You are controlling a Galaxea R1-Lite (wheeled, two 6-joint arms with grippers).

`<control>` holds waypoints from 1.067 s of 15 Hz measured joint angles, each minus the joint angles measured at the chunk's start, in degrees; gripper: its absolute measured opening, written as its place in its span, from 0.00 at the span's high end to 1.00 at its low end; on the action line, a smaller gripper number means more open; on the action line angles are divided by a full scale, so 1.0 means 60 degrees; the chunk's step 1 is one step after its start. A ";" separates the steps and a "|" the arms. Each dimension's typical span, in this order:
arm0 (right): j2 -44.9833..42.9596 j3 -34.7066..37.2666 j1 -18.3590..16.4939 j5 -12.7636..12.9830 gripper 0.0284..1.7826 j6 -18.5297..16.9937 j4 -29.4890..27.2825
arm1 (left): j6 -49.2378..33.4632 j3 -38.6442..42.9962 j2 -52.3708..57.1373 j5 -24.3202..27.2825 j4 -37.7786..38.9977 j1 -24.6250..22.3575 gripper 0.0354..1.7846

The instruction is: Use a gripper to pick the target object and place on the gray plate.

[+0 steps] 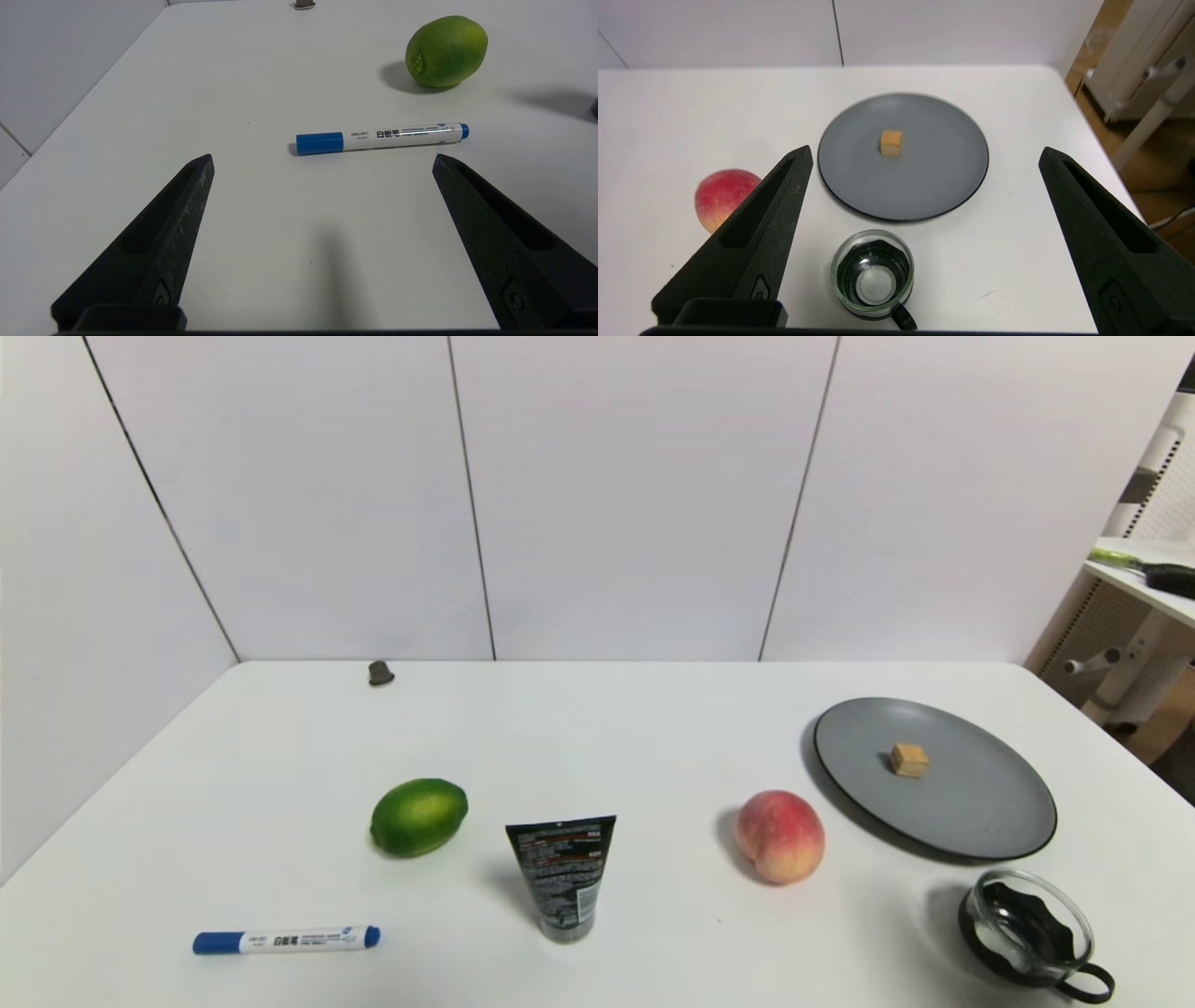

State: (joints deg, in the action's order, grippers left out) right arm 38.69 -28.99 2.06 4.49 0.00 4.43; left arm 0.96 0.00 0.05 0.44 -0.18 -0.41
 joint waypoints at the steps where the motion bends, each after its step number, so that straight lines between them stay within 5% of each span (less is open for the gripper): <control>1: -0.0488 0.0431 0.0000 -0.0010 0.06 0.0026 0.0410 | 0.0000 0.0000 0.0000 0.0000 0.0000 0.0000 0.06; 5: -0.2150 0.2422 -0.0037 -0.0047 0.05 0.0173 0.2684 | 0.0000 0.0000 0.0000 0.0000 0.0004 0.0000 0.06; 10: -0.4011 0.3992 -0.0335 -0.0510 0.05 0.0408 0.2975 | -0.0004 0.0000 0.0000 0.0000 0.0000 0.0000 0.06; 13: -0.4984 0.4704 -0.0412 -0.0752 0.05 0.0435 0.2625 | -0.0004 0.0000 0.0000 0.0000 0.0004 0.0000 0.06; 16: -0.5967 0.4815 -0.0410 -0.0583 0.05 0.0591 0.0557 | 0.0000 0.0000 0.0000 0.0000 0.0004 0.0000 0.06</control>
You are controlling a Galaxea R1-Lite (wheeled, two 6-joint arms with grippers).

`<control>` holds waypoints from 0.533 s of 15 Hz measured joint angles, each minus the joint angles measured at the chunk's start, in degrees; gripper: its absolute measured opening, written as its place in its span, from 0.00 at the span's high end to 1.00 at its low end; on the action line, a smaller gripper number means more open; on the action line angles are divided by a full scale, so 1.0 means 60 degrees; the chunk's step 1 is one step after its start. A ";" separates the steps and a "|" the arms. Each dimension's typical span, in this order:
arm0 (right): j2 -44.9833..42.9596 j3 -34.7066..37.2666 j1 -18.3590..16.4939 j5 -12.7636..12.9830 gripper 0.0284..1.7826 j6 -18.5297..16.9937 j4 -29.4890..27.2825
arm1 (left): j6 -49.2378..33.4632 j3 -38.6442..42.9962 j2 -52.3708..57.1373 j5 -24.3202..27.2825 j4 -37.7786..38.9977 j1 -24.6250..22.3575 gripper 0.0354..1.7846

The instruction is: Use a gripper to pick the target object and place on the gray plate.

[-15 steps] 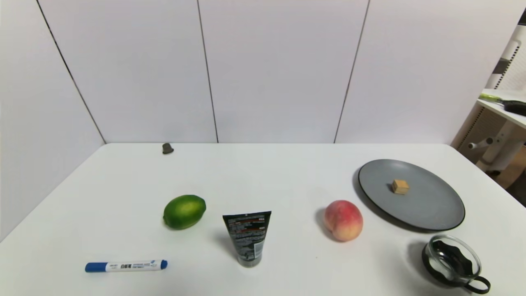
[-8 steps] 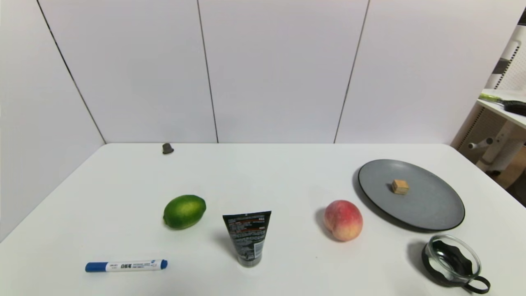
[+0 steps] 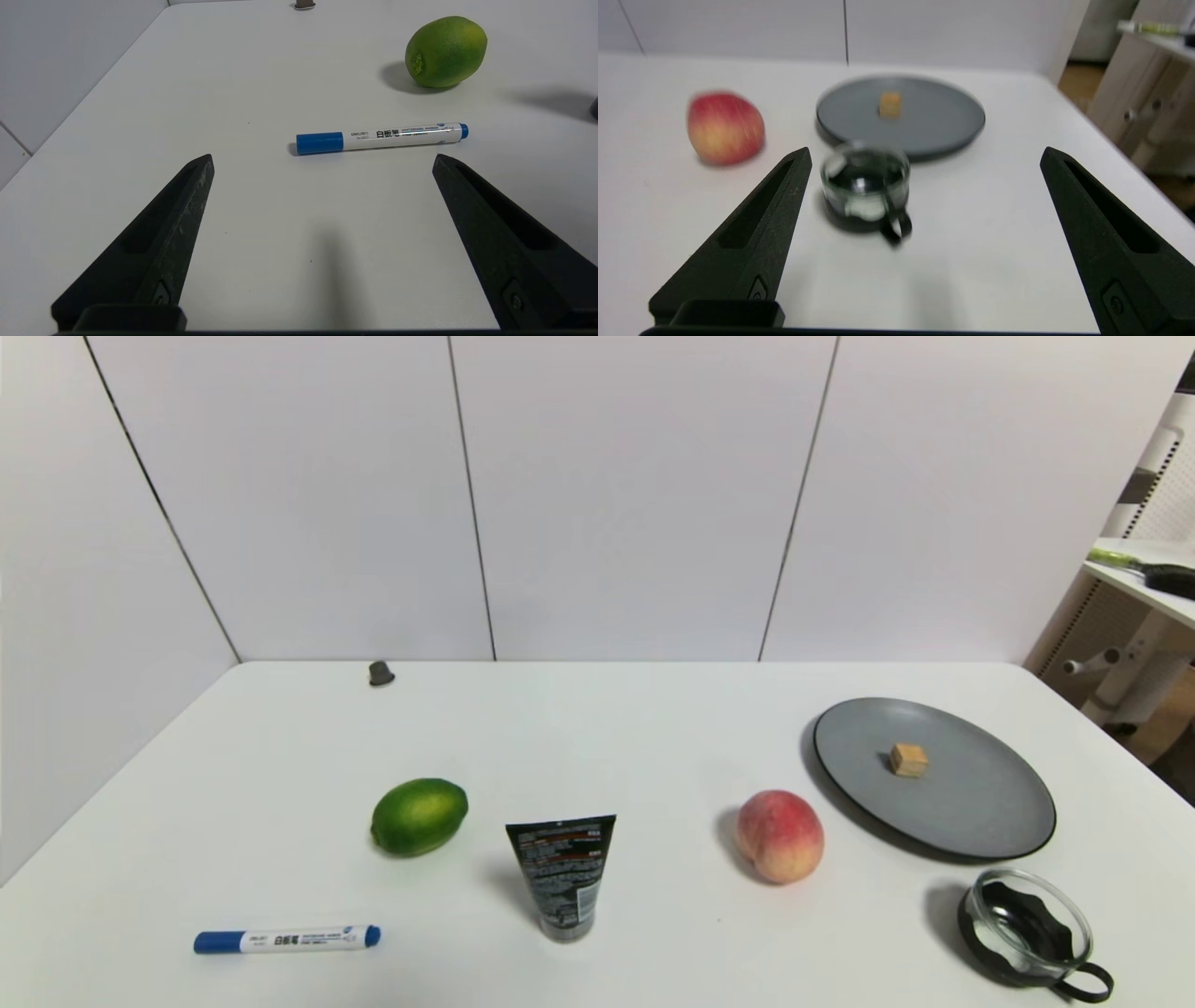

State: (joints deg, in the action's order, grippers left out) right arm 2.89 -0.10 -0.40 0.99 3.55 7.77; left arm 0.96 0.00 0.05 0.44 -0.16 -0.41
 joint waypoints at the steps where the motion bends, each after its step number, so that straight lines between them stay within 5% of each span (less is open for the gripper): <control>1: -0.0183 0.0004 0.0004 0.0004 0.05 0.0014 -0.0652 | -0.0004 0.0000 0.0000 0.0000 -0.0004 0.0000 0.06; 3: -0.0376 0.0008 0.0012 -0.0073 0.05 -0.0033 -0.1357 | -0.0006 0.0000 0.0000 0.0004 -0.0004 0.0000 0.06; 8: -0.0500 0.0016 0.0022 -0.0065 0.05 -0.0069 -0.1361 | -0.0004 0.0000 0.0000 0.0000 -0.0004 0.0000 0.06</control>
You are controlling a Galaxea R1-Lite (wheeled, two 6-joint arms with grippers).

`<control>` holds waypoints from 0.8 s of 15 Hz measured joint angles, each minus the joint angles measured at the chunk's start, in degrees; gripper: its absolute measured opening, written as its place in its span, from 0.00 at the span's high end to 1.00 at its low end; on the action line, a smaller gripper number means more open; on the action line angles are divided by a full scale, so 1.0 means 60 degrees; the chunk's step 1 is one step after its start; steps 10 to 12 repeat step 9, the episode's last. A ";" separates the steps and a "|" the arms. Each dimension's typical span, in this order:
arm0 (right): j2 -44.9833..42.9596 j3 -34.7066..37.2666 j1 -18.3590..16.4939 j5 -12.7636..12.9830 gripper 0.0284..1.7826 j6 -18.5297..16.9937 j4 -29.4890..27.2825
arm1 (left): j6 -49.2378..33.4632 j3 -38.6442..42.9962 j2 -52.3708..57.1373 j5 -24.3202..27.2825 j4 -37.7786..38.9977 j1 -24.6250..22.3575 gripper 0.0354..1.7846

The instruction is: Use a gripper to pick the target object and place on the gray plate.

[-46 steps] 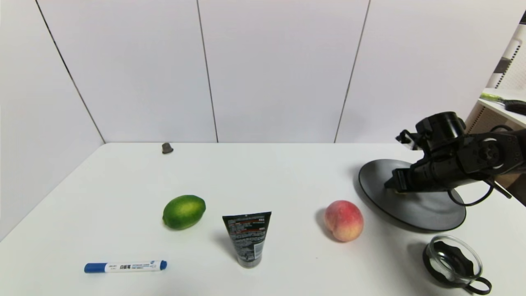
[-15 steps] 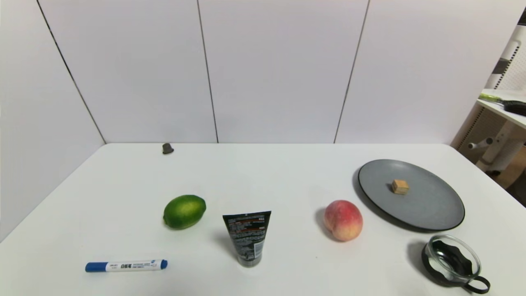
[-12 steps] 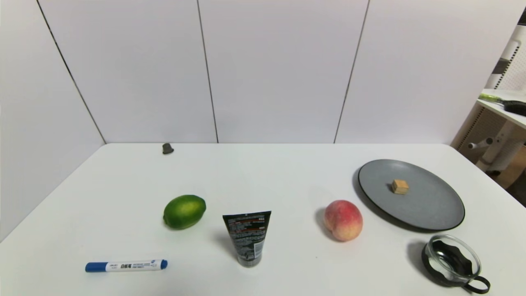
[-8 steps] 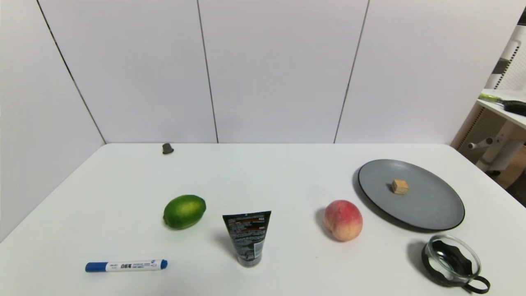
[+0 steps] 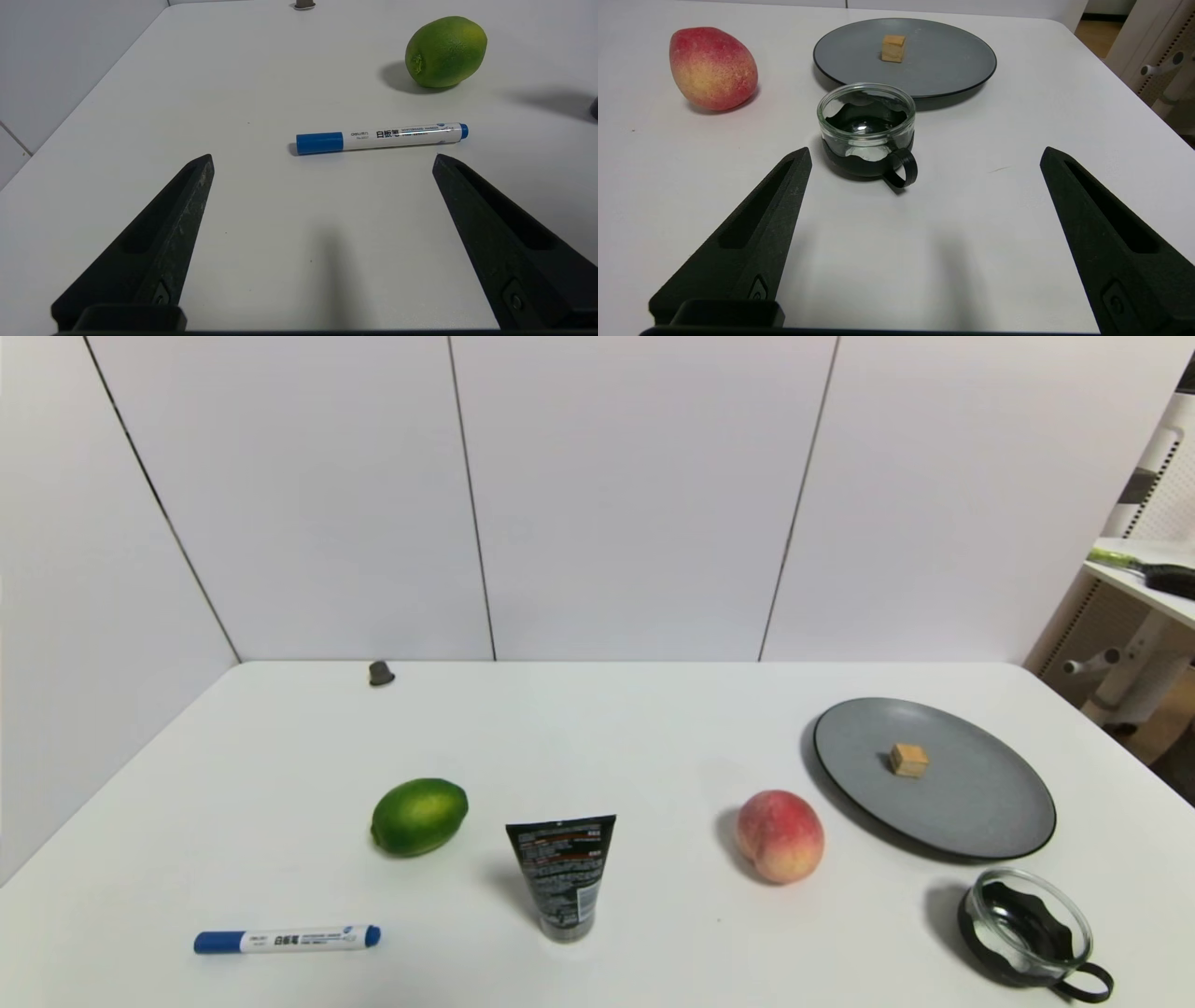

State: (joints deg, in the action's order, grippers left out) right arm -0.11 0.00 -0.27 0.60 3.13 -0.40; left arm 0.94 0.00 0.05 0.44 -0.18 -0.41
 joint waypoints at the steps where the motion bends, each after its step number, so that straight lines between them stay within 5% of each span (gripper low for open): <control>1: 0.0000 0.0000 0.0000 0.0000 0.05 0.0004 0.0008 | -0.0002 0.0000 0.0000 -0.0004 0.0000 0.0000 0.06; 12: 0.0000 0.0000 0.0004 0.0018 0.05 -0.0102 0.0022 | 0.0004 0.0000 0.0000 0.0000 0.0000 0.0000 0.06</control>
